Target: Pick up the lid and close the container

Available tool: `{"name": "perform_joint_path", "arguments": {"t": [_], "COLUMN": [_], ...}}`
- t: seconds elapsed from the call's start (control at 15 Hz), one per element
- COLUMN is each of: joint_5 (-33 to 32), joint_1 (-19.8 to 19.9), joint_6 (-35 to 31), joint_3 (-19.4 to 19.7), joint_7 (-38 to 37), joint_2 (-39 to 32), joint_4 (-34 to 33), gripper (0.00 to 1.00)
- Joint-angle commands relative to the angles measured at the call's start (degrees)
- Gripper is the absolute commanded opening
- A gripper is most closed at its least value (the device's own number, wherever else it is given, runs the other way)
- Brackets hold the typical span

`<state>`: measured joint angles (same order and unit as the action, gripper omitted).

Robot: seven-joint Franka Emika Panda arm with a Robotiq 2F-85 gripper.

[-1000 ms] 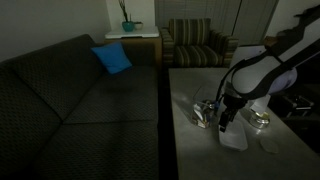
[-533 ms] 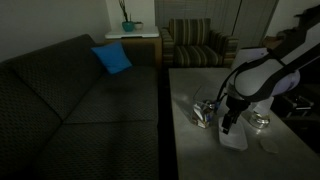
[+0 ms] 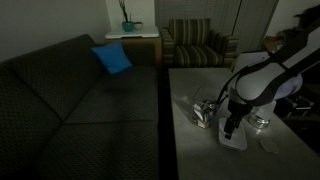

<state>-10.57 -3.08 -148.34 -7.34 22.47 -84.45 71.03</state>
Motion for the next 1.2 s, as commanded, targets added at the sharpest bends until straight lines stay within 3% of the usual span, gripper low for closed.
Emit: {"name": "perform_joint_path", "arguments": {"t": [0.0, 0.8, 0.87, 0.93, 1.13], "joint_5": [1.0, 2.7, 2.6, 2.5, 2.4], "joint_1": [0.5, 0.1, 0.0, 0.0, 0.0], "joint_6": [-0.3, -2.7, -2.8, -2.9, -3.1], "joint_3": [-0.1, 0.7, 0.8, 1.0, 1.4], "joint_7": [-0.1, -4.0, -4.2, -4.3, -4.7], "joint_2": [0.0, 0.0, 0.0, 0.0, 0.3], "joint_4": [1.1, 0.9, 0.9, 0.9, 1.0], "gripper": [1.0, 1.0, 0.93, 0.74, 0.53]}}
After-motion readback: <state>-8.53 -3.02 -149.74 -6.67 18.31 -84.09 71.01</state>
